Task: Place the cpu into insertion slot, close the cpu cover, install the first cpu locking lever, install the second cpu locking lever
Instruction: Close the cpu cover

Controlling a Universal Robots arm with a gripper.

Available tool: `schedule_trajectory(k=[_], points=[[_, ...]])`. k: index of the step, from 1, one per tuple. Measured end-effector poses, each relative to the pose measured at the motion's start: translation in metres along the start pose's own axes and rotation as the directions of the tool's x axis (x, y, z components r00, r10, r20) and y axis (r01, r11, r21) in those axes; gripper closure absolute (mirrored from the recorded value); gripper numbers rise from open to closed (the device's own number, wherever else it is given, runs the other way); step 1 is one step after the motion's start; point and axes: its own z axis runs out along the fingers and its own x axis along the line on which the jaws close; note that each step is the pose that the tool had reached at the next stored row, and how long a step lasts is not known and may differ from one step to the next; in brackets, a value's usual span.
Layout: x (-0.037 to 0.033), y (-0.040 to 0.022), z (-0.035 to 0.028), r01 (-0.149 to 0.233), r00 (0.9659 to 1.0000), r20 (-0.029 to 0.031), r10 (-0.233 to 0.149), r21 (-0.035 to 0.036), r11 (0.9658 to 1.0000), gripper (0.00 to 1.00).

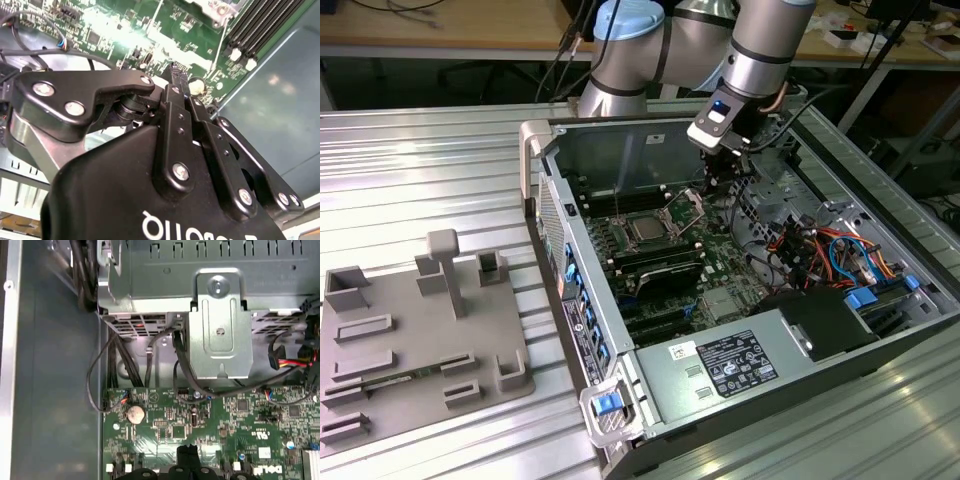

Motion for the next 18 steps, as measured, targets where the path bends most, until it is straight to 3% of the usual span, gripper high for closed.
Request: schedule_trajectory(k=[6,18], points=[[0.0005,0.0036,0.0115,0.0,1.0,0.0002,0.0,0.0048,1.0,0.89],[0.0005,0.0036,0.0131,0.0,1.0,0.0002,0.0,0.0054,1.0,0.89]])
